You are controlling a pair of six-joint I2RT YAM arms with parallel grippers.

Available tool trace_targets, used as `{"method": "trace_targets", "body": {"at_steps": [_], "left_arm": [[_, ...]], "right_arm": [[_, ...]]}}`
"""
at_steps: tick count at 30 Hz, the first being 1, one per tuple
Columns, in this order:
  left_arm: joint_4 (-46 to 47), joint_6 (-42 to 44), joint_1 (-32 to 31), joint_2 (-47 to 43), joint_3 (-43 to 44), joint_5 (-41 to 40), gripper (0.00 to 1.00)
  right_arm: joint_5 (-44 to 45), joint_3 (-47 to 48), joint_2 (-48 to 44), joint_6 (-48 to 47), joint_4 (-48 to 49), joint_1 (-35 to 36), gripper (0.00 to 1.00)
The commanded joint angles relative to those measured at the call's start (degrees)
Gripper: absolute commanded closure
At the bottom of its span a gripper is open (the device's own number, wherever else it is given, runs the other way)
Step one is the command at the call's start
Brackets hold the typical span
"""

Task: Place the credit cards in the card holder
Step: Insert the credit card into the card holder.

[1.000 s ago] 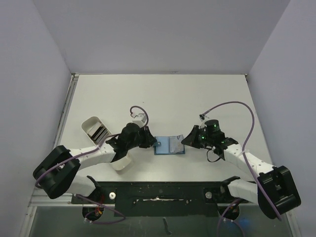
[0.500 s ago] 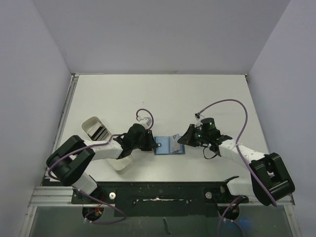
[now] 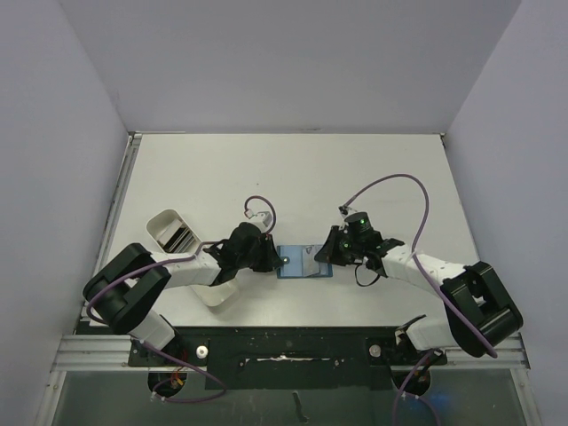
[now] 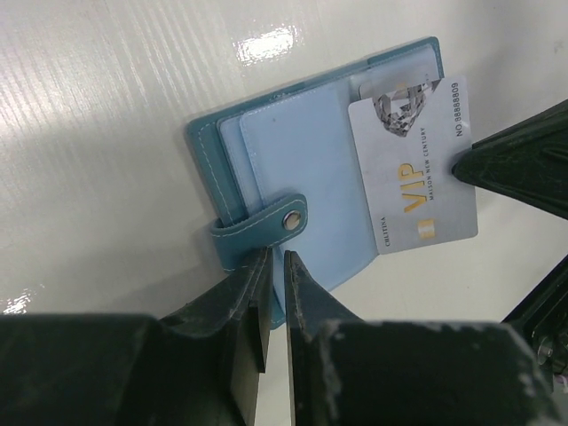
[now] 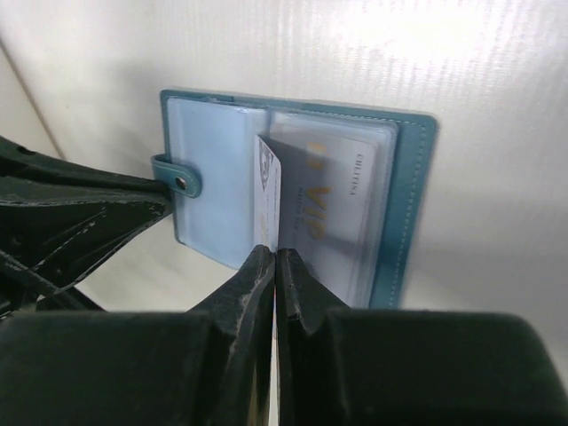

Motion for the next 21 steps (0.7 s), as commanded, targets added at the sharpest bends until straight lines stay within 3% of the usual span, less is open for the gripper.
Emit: {"method": "trace_targets", "body": {"at_steps": [1,7,21], "left_arm": [[-1.12,-0.11,0.39,-0.43,1.29,-1.88,0.90],[-1.29,-0.13,0.41,-0.66,0.81,-2.51,0.90],[-0.20,-0.70,0.36,-0.36,1.09,-0.98,0.89]], "right_arm": [[8.65,2.16,-1.40,-1.60,-5.45,0.58,1.00],[11.80,3.01,-3.07,-2.90,-7.90,1.39,1.00],[0.82,-0.21,-4.43,-1.32,3.04,-1.28,1.00]]}}
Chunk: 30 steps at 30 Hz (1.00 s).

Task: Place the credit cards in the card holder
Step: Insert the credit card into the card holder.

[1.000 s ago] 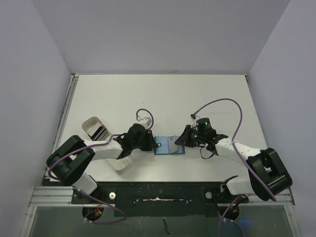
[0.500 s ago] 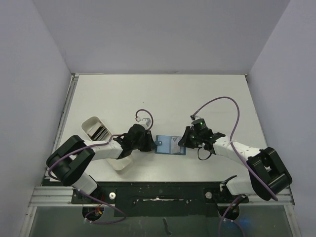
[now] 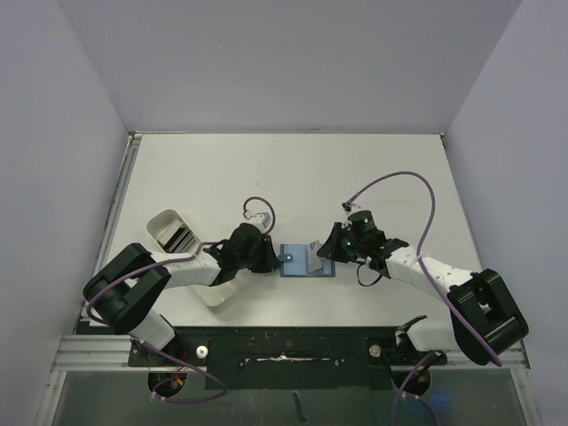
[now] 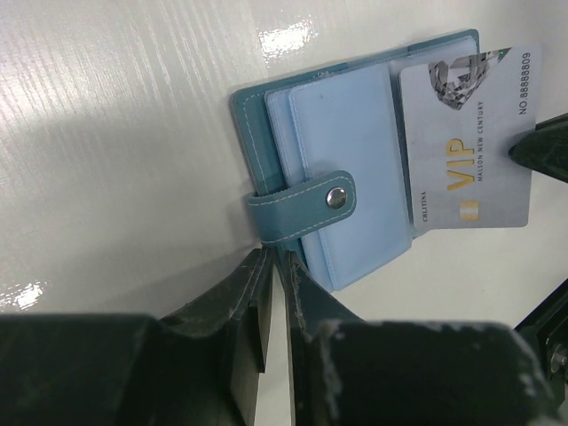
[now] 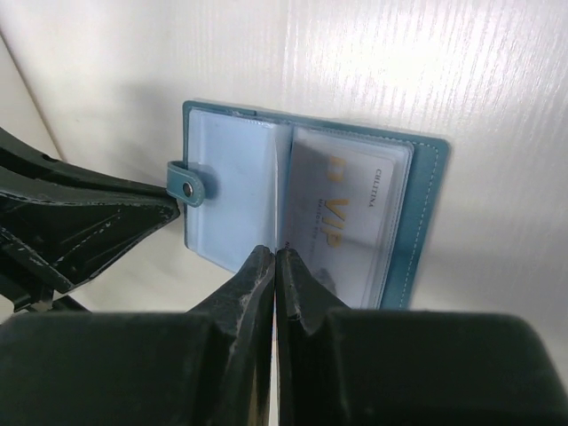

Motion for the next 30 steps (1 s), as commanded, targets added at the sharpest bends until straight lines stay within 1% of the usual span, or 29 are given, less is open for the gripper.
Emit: {"method": "trace_targets", "body": {"at_steps": [1,11,17,30], "left_arm": [[1.81,-0.68,0.35,-0.27,1.17,0.72,0.89],[2.70,-1.11,0.35,0.73,1.30,1.65,0.89],[3.00,-1.22,0.34,1.24,1.25,1.91,0.89],[3.57,-1.58,0.26,1.70,1.31,3.05,0.89]], "right_arm": [[-3.51,-0.97,-1.46,0.40,5.92,-1.92,1.00],[-8.45,-4.11,2.32,1.45,13.18,-4.03,1.00],[-9.12,-4.75,4.92,1.71,14.48,-4.43,1.00],[-10.40,-5.17,7.02,3.29,15.66,-4.53,1.00]]}}
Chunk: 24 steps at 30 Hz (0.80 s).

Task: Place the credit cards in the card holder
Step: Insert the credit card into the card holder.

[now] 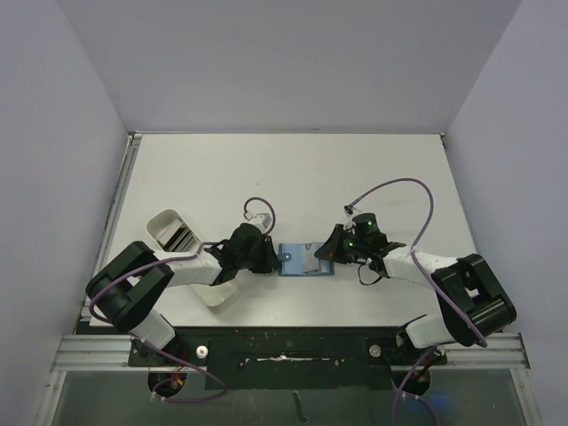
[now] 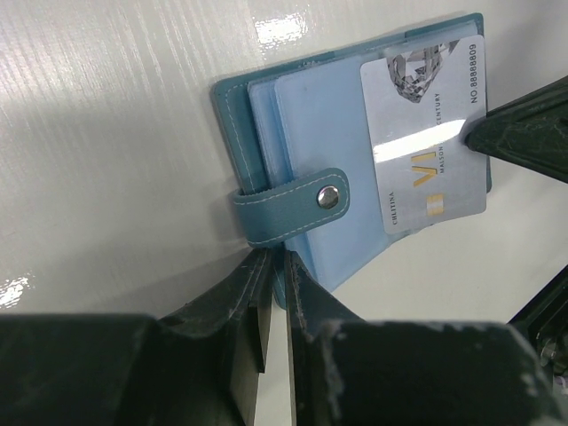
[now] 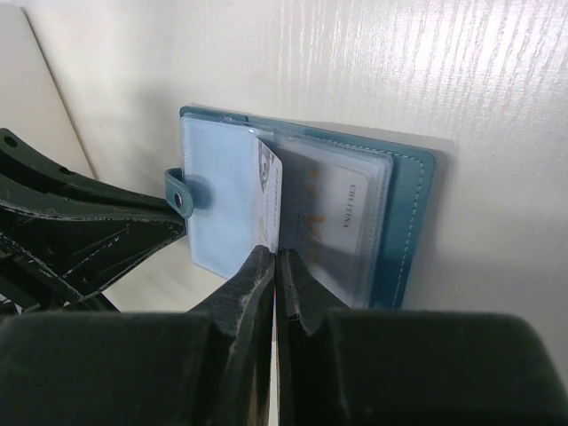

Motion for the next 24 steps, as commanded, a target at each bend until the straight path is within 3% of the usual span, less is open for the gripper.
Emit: {"method": "trace_targets", "body": {"at_steps": [1,24], "left_arm": [[2.77,-0.50,0.20,0.40,1.35,1.39,0.89],[2.81,-1.41,-1.01,0.58,1.40,1.01,0.89]], "right_arm": [[-1.29,-0.89,1.22,0.86,2.69,-0.05,1.00],[5.06,-4.57,-2.86,1.11,2.60,1.19,1.00]]}}
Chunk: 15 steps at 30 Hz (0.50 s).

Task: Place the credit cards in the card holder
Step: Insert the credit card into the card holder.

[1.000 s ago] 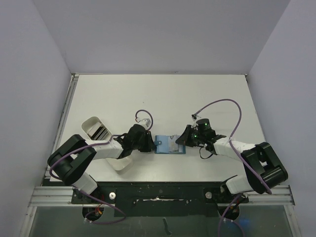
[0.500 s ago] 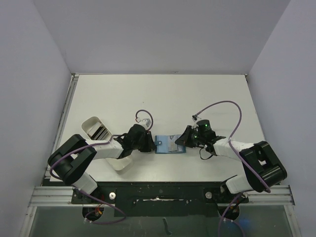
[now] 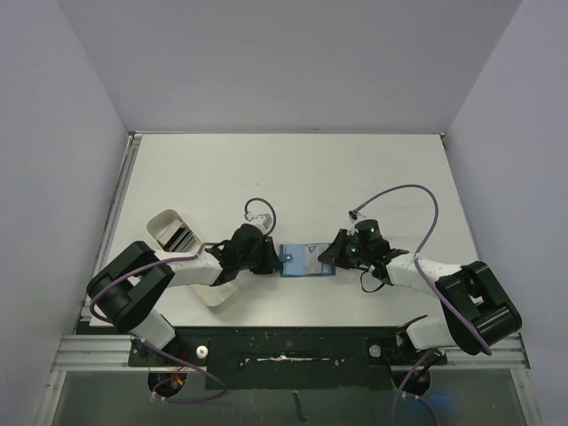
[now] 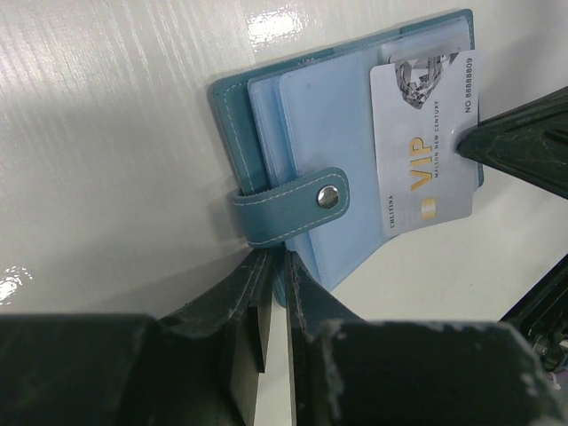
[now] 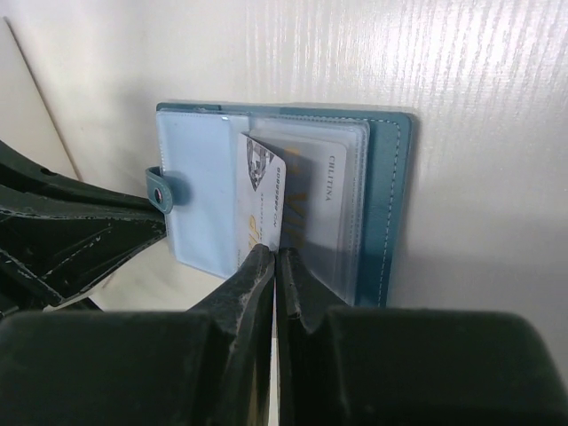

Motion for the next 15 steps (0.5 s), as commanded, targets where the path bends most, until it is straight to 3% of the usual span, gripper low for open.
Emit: {"method": "trace_targets", "body": {"at_steps": [1,15], "left_arm": [[2.65,-0.48,-0.55,0.42,1.37,0.58,0.89],[2.29,0.11,-0.55,1.29,2.32,0.32,0.89]], "right_arm": [[2.62,-0.69,0.04,-1.01,1.12,1.03,1.00],[-0.92,1.32,4.94,-3.78,1.91,0.93,1.00]]}}
